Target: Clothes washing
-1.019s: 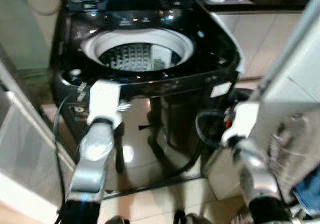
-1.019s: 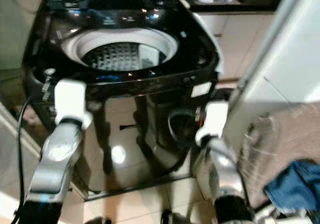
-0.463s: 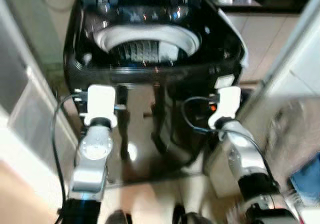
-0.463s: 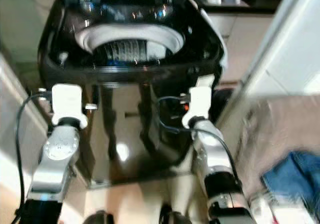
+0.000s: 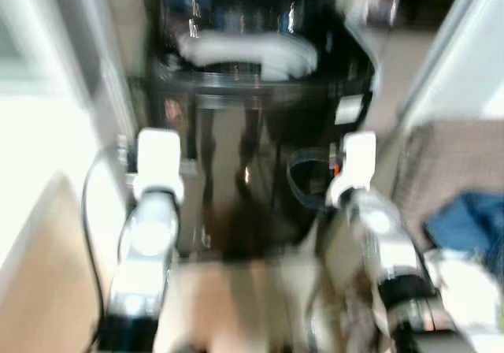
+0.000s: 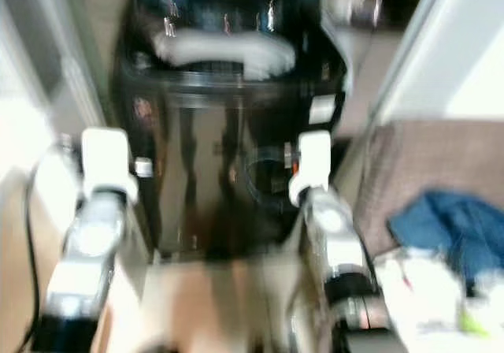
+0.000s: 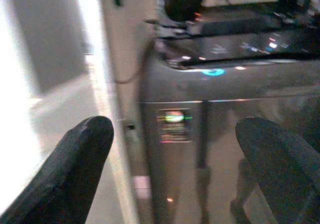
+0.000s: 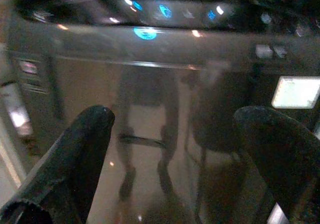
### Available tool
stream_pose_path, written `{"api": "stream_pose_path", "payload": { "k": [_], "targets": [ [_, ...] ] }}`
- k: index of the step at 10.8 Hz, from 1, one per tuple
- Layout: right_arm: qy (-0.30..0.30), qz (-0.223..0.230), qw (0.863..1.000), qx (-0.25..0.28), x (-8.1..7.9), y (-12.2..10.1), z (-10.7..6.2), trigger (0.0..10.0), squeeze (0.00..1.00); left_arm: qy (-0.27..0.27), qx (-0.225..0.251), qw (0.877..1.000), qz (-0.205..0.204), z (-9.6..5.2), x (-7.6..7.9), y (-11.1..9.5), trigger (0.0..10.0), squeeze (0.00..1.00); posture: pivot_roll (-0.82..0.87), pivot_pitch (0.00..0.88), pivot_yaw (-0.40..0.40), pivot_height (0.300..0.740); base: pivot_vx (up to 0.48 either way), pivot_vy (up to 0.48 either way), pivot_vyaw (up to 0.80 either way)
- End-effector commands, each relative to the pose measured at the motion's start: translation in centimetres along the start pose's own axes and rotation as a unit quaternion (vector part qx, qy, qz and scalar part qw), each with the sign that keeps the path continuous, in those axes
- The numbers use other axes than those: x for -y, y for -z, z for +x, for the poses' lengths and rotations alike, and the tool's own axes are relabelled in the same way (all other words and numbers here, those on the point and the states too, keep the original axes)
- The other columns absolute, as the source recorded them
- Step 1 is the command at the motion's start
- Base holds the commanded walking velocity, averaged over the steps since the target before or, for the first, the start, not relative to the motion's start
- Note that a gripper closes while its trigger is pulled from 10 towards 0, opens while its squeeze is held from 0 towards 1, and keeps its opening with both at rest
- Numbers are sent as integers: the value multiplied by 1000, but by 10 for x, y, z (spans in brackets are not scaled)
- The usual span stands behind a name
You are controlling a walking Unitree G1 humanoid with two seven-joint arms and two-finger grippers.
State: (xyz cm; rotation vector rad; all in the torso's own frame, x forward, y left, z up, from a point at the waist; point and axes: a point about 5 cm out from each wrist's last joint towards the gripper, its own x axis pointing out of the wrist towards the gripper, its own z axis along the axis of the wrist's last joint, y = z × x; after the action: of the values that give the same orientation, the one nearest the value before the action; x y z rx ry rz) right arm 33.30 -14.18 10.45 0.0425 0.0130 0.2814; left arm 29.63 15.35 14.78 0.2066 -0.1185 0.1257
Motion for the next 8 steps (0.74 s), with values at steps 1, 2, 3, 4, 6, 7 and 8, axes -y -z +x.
{"api": "stream_pose_path", "payload": {
  "k": [1, 2, 3, 4, 6, 7, 8],
  "targets": [
    [3, -3, 1000, 6, 0, -3, 2, 10000, 0, 7, -3, 1000, -5, 1, 4, 2, 10000, 0, -44, 0, -44, 740, 0, 0, 0],
    [15, -6, 1000, 15, -1, -11, 6, 10000, 0, 11, 1, 1000, -3, 5, 4, 1, 10000, 0, -52, 0, -40, 740, 0, 0, 0],
    [26, 1, 999, 19, 0, -15, 8, 10000, 0, 12, 2, 1000, -4, 6, 4, 0, 10000, 0, -52, 0, -40, 740, 0, 0, 0],
    [28, -5, 999, 21, 0, -16, 8, 10000, 0, 18, 0, 1000, 9, 7, 5, 2, 10000, 0, -59, 0, -39, 740, 0, 0, 0],
    [39, -7, 999, 15, 2, -14, 9, 10000, 0, 14, -6, 1000, -10, 9, 5, 4, 10000, 0, -62, 0, -38, 740, 0, 0, 0],
    [39, -7, 999, 15, 2, -14, 9, 10000, 0, 14, -6, 1000, -10, 9, 5, 4, 10000, 0, -62, 0, -38, 740, 0, 0, 0],
    [39, -7, 999, 15, 2, -14, 9, 10000, 0, 14, -6, 1000, -10, 9, 5, 4, 10000, 0, -62, 0, -38, 740, 0, 0, 0]
  ]
}}
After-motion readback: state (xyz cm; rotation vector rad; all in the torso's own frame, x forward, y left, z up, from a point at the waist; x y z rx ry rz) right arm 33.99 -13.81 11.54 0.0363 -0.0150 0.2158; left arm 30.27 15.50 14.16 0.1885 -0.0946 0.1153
